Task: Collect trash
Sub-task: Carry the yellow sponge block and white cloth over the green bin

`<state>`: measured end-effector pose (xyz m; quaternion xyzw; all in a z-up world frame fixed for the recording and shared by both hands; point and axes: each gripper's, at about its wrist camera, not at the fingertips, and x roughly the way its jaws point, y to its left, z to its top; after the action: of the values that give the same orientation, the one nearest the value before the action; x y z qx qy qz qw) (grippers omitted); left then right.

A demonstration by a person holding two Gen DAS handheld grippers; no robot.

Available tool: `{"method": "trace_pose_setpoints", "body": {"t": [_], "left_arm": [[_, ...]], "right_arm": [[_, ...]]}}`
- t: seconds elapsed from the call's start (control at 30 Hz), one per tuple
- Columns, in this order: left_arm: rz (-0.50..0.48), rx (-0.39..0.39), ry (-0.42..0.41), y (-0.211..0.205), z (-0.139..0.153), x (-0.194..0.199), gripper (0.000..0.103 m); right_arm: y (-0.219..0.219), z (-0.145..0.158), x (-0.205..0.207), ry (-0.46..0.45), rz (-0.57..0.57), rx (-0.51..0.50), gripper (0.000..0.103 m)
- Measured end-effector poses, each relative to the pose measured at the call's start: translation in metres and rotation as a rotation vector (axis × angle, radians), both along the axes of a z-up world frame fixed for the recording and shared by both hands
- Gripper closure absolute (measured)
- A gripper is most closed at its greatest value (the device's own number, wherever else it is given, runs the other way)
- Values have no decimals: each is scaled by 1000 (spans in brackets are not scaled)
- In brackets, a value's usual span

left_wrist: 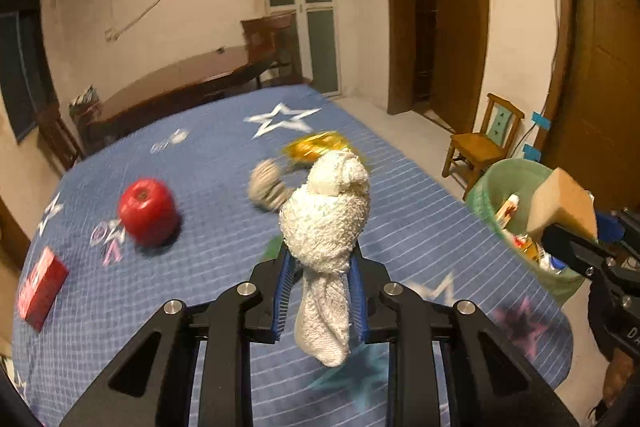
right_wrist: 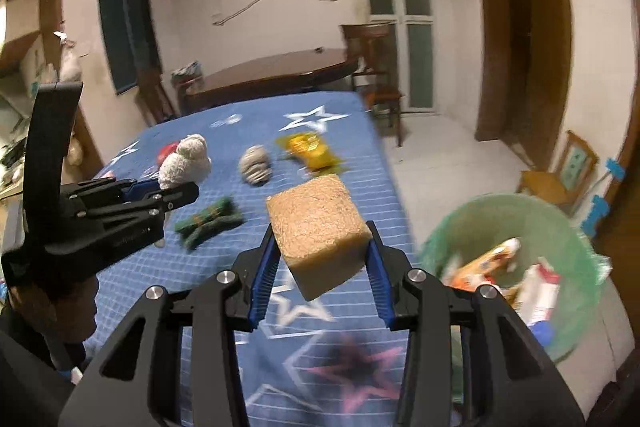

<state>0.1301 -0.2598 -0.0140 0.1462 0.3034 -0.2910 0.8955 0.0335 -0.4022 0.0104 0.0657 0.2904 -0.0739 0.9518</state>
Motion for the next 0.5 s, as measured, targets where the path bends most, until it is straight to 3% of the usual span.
{"method": "trace_pose_setpoints", "body": {"t": [0.5], "left_arm": [[-160, 34, -97, -144, 16, -38, 77]], "right_arm": [[-105, 11, -34, 51, -269, -58, 63]]}}
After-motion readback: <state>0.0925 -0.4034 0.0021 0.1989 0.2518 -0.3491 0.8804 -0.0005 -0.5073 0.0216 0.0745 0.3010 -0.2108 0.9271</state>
